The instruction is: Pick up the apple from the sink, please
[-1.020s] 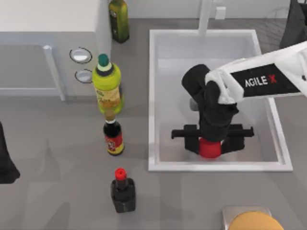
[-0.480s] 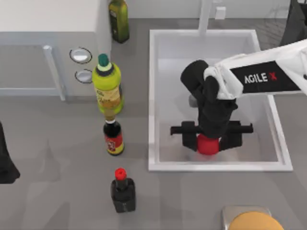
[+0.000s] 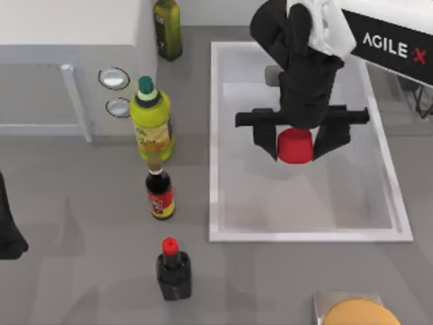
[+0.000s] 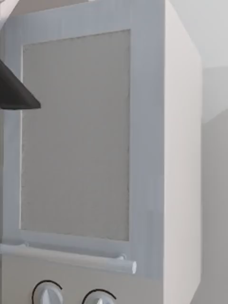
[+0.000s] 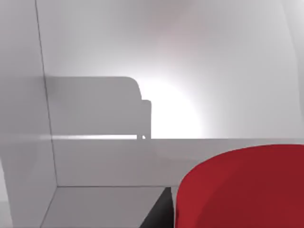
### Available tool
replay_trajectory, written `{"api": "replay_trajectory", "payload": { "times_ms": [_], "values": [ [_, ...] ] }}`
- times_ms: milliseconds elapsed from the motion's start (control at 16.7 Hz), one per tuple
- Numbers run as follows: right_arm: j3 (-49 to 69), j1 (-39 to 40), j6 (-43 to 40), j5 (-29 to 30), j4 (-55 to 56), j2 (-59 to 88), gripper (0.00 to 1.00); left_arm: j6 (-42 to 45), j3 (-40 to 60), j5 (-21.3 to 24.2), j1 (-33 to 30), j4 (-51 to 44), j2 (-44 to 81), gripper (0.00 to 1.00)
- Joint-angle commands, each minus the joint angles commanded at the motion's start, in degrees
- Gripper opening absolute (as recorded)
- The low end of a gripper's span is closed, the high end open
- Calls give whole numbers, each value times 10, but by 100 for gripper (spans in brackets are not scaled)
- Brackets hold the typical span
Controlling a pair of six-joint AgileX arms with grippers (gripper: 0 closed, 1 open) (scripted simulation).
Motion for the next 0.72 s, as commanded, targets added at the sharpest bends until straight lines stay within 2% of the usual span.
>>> {"api": "replay_trajectory", "payload": {
  "times_ms": [180, 360, 720],
  "values": [
    [87, -2, -2, 0, -119, -29, 0, 0, 0, 0, 0, 0, 0, 100],
    [146, -3, -4, -1, -189, -53, 0, 0, 0, 0, 0, 0, 0, 100],
    [160, -2, -3, -1, -202, -58, 0, 0, 0, 0, 0, 0, 0, 100]
  ]
}}
